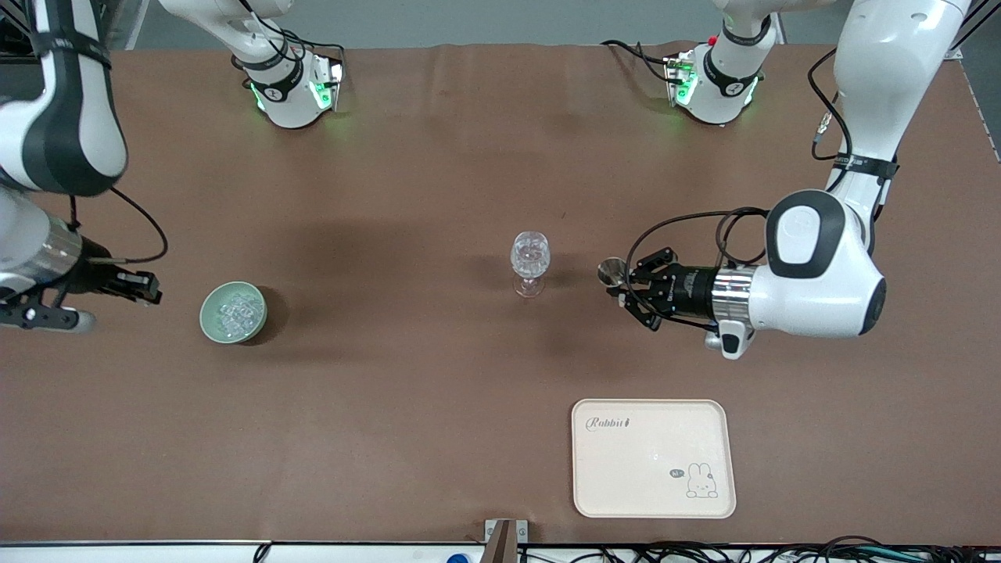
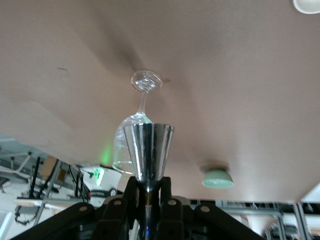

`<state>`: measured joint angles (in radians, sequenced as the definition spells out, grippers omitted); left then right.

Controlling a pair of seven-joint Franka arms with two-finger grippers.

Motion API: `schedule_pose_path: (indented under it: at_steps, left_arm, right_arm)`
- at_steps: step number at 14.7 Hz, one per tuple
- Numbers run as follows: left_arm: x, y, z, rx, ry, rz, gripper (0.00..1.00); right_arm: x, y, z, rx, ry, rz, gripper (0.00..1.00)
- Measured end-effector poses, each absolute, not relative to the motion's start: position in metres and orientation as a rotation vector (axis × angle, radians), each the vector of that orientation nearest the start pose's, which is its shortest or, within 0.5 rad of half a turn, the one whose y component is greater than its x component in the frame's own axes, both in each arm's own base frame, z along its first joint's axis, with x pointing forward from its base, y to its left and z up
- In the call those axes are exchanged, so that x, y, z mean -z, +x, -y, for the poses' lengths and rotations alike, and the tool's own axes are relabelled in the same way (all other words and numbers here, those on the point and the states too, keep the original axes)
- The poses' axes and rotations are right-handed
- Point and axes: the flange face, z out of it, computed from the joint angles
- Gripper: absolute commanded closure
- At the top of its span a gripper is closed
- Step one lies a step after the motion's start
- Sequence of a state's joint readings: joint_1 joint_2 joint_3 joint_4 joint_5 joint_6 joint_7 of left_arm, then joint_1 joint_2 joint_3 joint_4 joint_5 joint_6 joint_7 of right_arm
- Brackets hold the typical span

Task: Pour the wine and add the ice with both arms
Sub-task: 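Lift the jigger toward the glass while the right gripper lifts the ice, then tilt the silver jigger over the wine glass with the left gripper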

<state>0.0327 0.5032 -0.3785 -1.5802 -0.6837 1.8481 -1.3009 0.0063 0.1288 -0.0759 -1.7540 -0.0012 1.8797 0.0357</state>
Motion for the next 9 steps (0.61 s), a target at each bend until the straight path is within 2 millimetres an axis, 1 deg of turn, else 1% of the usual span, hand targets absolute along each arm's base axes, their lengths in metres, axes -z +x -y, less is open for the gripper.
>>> schedule_pose_path:
  at_steps: [2,4,6,9]
  left_arm:
    - [-0.374,0.617,0.260,-1.203,-2.648,1.919,1.00]
    - [-0.371,0.607,0.286,-1.092,-2.623,1.906,1.00]
    - [-0.369,0.596,0.308,-1.022,-2.604,1.881,1.00]
    - [-0.366,0.584,0.328,-0.897,-2.561,1.860,1.00]
  right_arm:
    - [-0.519,0.583,0.039,-0.015,-3.144,-0.164,0.95]
    - [-0.542,0.565,0.039,-0.046,-3.139,-0.163,0.95]
    - [-0.561,0.548,0.038,-0.077,-3.135,-0.163,0.95]
    - [-0.580,0.531,0.038,-0.097,-3.131,-0.161,0.95]
